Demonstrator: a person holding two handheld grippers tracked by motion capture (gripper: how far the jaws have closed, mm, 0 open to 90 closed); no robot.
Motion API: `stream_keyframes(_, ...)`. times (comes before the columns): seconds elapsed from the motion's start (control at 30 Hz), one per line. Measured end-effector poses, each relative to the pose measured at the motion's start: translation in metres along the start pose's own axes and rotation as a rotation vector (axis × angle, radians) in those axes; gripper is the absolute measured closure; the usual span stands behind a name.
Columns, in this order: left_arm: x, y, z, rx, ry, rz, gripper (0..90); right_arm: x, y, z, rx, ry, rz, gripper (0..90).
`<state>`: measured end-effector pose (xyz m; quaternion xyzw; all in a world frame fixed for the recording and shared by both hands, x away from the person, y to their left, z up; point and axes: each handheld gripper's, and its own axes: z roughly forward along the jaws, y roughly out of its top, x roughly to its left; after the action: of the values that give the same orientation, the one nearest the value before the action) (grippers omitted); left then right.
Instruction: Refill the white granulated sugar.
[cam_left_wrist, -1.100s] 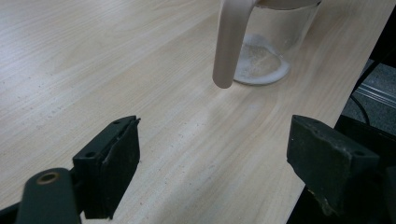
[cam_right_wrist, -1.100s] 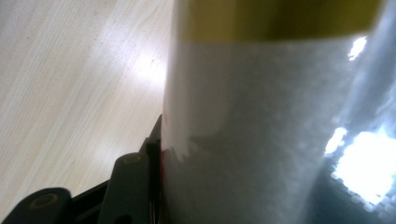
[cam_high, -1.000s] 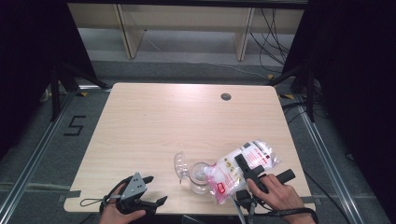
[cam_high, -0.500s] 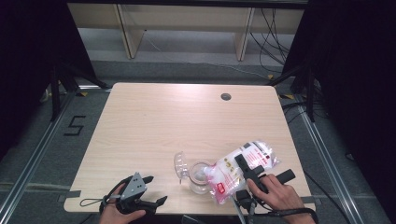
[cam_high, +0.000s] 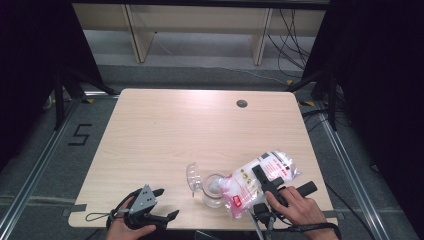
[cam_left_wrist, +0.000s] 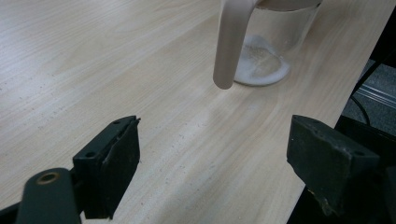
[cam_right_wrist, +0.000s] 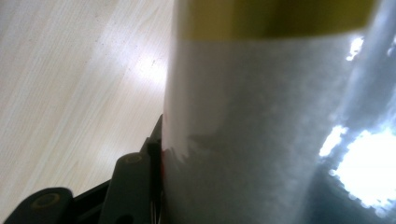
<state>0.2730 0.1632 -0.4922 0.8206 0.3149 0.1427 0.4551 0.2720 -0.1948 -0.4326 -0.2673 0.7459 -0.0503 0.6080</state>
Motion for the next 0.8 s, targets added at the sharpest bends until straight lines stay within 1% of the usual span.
stream_keyframes(0.1, 0.0, 0.0001, -0.0001, -0.003, 0.001, 0.001, 17.1, 0.0003, -0.0002, -0.0002, 0.002, 0.003, 0.006, 54.9)
stream_keyframes(0.13, -0.0001, 0.0001, -0.0001, -0.003, 0.002, -0.002, 17.1, 0.0011, -0.0002, -0.0012, 0.015, 0.006, 0.014, 54.9)
stream_keyframes(0.2, -0.0001, -0.0001, 0.0, -0.003, 0.002, -0.003, 17.1, 0.001, 0.0, -0.001, 0.009, 0.004, 0.015, 54.9)
stream_keyframes(0.23, 0.0, -0.0001, -0.0001, 0.0, 0.0, 0.0, 17.1, 0.002, 0.0, -0.0021, 0.023, 0.005, 0.029, 54.9)
stream_keyframes(0.37, -0.0001, 0.0, -0.0001, -0.003, 0.001, -0.001, 17.1, 0.0016, 0.0001, -0.0026, 0.023, 0.008, 0.03, 55.0)
stream_keyframes(0.43, -0.0001, -0.0001, 0.0, -0.004, 0.001, -0.004, 17.1, 0.0018, -0.0006, -0.0024, 0.015, 0.005, 0.029, 55.0)
stream_keyframes(0.47, -0.0002, -0.0001, 0.0001, -0.003, 0.0, -0.004, 17.2, 0.0002, -0.0011, -0.0021, 0.012, 0.005, 0.01, 55.0)
stream_keyframes(0.5, 0.0001, -0.0001, 0.0001, 0.0, -0.001, 0.001, 17.1, 0.0002, -0.002, -0.0031, 0.024, 0.011, 0.019, 55.1)
stream_keyframes(0.53, 0.0003, -0.0001, 0.0005, -0.002, -0.006, 0.003, 17.1, 0.0009, -0.0026, -0.0031, 0.023, 0.006, 0.035, 55.1)
stream_keyframes(0.57, 0.0003, -0.0001, 0.0006, -0.001, -0.009, 0.002, 17.2, -0.0018, -0.0034, -0.0026, 0.013, 0.002, 0.005, 55.1)
stream_keyframes(0.6, 0.0003, -0.0001, 0.0006, -0.001, -0.009, 0.003, 17.2, -0.0017, -0.0038, -0.0034, 0.02, -0.007, 0.011, 55.1)
stream_keyframes(0.63, 0.0002, -0.0001, 0.0006, -0.002, -0.006, 0.003, 17.2, 0.0, -0.0042, -0.0042, 0.033, 0.002, 0.032, 55.1)
stream_keyframes(0.7, 0.0003, -0.0002, 0.0007, -0.002, -0.006, 0.001, 17.2, -0.0006, -0.0045, -0.0044, 0.034, 0.004, 0.027, 55.1)
stream_keyframes(0.73, 0.0003, -0.0002, 0.0008, -0.002, -0.006, 0.002, 17.1, -0.0017, -0.0047, -0.0038, 0.022, 0.003, 0.01, 55.1)
stream_keyframes(0.8, 0.0004, -0.0001, 0.0008, 0.003, -0.011, 0.002, 17.2, -0.0017, -0.0048, -0.0037, 0.023, 0.0, 0.002, 55.1)
